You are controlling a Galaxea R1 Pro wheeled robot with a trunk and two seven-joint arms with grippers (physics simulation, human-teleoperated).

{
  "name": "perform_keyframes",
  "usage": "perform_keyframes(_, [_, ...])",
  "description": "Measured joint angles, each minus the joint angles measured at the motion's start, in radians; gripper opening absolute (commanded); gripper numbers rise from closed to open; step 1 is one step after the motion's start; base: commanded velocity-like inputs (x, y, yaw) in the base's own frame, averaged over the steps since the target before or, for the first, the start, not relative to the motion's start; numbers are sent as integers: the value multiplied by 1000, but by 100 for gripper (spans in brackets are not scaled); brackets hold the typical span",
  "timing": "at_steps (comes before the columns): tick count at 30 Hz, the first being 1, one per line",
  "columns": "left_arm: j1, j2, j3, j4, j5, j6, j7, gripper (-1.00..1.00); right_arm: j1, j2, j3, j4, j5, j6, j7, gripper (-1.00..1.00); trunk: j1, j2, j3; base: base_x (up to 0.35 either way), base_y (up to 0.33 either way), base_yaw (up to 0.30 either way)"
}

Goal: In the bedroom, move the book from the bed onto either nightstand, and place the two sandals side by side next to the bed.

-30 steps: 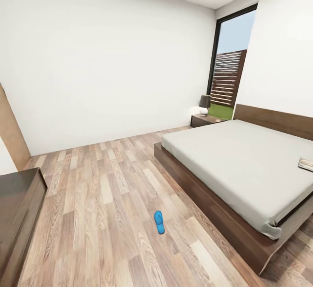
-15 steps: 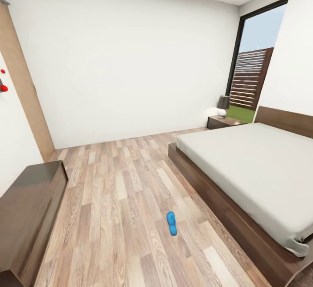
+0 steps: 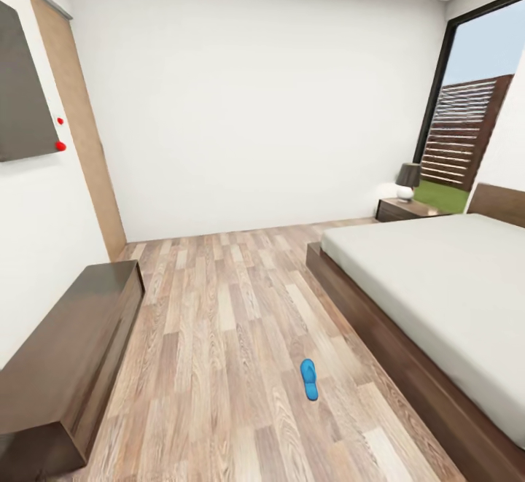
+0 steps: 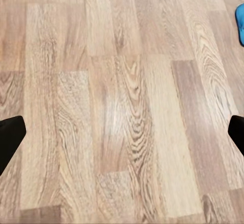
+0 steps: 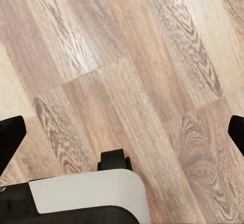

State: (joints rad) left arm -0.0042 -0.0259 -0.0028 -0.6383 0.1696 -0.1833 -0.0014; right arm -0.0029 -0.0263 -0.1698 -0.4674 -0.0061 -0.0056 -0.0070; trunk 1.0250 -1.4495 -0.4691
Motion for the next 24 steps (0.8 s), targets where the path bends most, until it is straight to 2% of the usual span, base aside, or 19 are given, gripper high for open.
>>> perform_keyframes(24, [0,0,-1,0,-2,0,0,100,0,0,1,0,1,0,0,100,0,0,0,0,0,246])
